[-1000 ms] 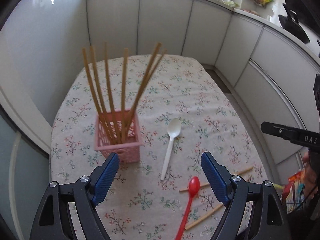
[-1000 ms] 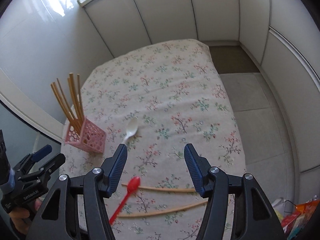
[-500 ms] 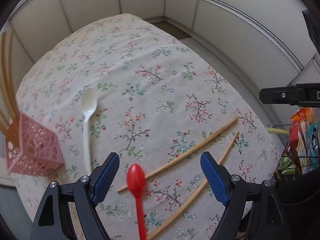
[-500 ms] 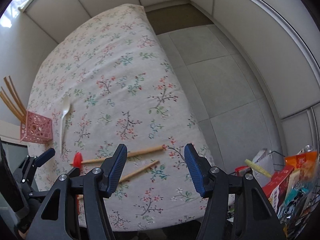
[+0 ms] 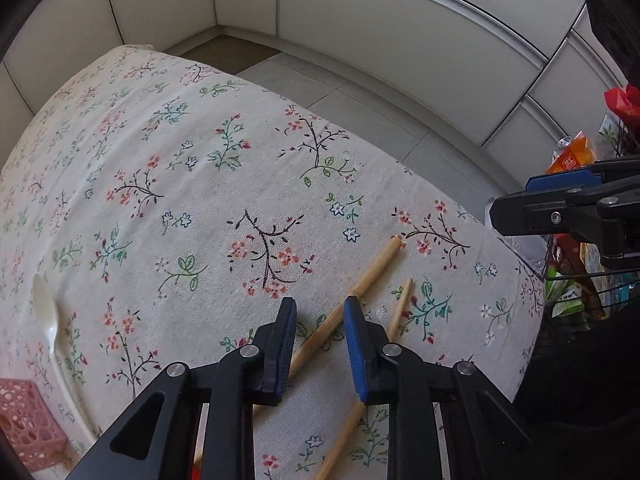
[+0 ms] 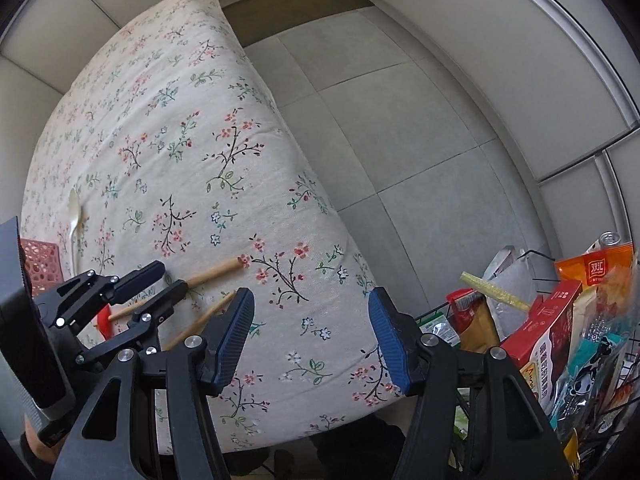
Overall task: Organize utensils
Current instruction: 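Move both open tools back down to the last two chopsticks, then close the left tool on a chopstick while the right tool grasps the other, then lift both held chopsticks upright and carry them over the pink basket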
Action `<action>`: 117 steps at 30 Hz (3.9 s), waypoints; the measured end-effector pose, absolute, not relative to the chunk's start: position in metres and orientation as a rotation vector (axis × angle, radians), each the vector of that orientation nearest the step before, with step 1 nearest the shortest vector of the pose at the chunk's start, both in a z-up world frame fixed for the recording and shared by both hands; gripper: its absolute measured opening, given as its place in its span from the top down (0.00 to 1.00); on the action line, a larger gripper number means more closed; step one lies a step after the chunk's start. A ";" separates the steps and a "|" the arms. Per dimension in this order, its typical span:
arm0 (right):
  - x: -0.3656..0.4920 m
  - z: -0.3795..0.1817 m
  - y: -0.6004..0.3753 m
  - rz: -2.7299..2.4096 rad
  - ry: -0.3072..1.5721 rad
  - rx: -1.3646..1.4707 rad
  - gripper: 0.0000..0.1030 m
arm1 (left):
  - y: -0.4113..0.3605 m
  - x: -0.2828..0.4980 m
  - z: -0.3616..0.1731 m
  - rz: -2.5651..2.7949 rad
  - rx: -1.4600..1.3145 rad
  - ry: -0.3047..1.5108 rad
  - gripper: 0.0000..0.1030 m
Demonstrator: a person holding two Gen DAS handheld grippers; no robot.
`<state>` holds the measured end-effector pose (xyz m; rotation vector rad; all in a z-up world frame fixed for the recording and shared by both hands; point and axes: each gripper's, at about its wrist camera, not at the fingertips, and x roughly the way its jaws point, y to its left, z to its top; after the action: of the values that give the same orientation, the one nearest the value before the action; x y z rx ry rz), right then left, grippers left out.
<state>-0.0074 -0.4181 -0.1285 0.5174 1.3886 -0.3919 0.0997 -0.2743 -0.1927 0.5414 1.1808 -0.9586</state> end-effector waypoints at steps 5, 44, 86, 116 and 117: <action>-0.004 -0.131 -0.415 -0.379 1.394 0.519 0.39 | -0.268 0.107 -0.195 -0.911 0.517 1.206 0.96; 0.010 -0.155 -0.396 -0.245 1.465 0.644 0.39 | -0.193 0.157 -0.194 -0.706 0.393 1.379 0.97; 0.059 -0.185 -0.318 -0.313 1.518 0.495 0.78 | -0.138 0.164 -0.110 -0.614 0.133 1.079 0.93; 0.062 -0.010 -0.285 -0.079 0.811 0.436 0.95 | 0.006 0.099 0.048 -0.371 -0.152 0.430 0.93; 0.061 0.000 -0.279 -0.067 0.774 0.423 0.95 | 0.011 0.096 0.053 -0.351 -0.156 0.397 0.93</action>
<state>0.0613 -0.2792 0.0000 0.4229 0.7737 -0.0668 0.0958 0.0109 0.0526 -0.1560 0.3968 -0.3505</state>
